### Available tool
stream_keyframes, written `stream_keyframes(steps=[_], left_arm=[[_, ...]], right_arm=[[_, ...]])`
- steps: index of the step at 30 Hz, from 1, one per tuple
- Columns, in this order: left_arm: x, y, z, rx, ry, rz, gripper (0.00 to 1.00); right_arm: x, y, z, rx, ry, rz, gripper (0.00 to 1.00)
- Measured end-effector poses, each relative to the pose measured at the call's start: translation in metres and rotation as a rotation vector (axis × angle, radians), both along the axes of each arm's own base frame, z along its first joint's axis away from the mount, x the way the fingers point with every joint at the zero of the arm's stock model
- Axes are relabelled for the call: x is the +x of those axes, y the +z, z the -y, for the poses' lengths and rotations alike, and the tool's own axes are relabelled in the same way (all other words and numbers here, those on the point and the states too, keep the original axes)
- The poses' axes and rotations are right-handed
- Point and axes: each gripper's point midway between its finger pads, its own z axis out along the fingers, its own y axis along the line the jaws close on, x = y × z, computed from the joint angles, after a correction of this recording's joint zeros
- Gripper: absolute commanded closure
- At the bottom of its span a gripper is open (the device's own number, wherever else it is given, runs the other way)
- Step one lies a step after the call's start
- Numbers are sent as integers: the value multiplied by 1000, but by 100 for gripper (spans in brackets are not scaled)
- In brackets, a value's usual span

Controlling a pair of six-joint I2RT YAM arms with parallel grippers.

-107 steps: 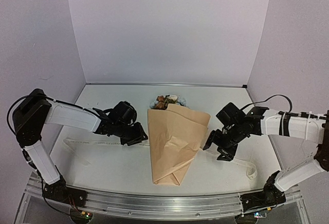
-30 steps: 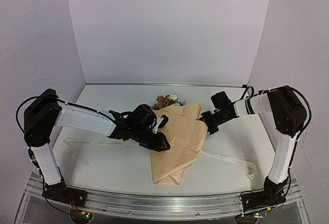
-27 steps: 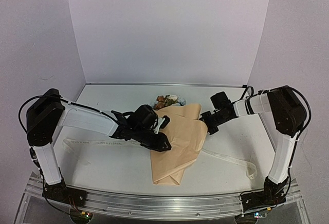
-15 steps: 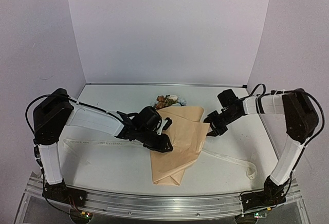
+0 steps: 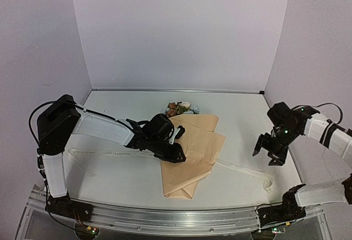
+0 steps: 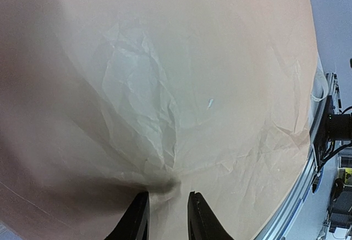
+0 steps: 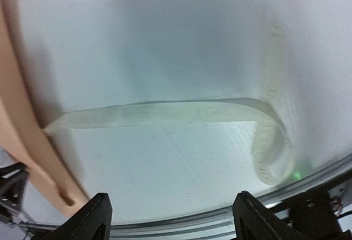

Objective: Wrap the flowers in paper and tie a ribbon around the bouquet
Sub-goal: Pick up the right side of the ribbon from the folded bouquet, then pick up the left side of the ribbon from the folded bouquet.

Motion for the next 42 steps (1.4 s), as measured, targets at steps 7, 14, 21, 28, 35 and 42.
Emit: stream_keyframes(steps=[7, 14, 21, 28, 35, 42], left_arm=[[0, 0, 0, -1, 3, -2, 74], [0, 0, 0, -3, 3, -2, 75], [1, 2, 2, -9, 2, 2, 75], [1, 2, 2, -9, 3, 2, 75], [1, 2, 2, -10, 3, 2, 75], [2, 0, 3, -8, 2, 0, 75]], right_arm=[[-71, -40, 50, -183, -31, -167, 16], [-86, -66, 61, -227, -90, -224, 32], [-91, -87, 62, -237, -119, -280, 90], [-70, -67, 43, -148, -88, -232, 100], [-29, 4, -12, 72, 1, -92, 100], [0, 46, -85, 193, 121, -87, 100]])
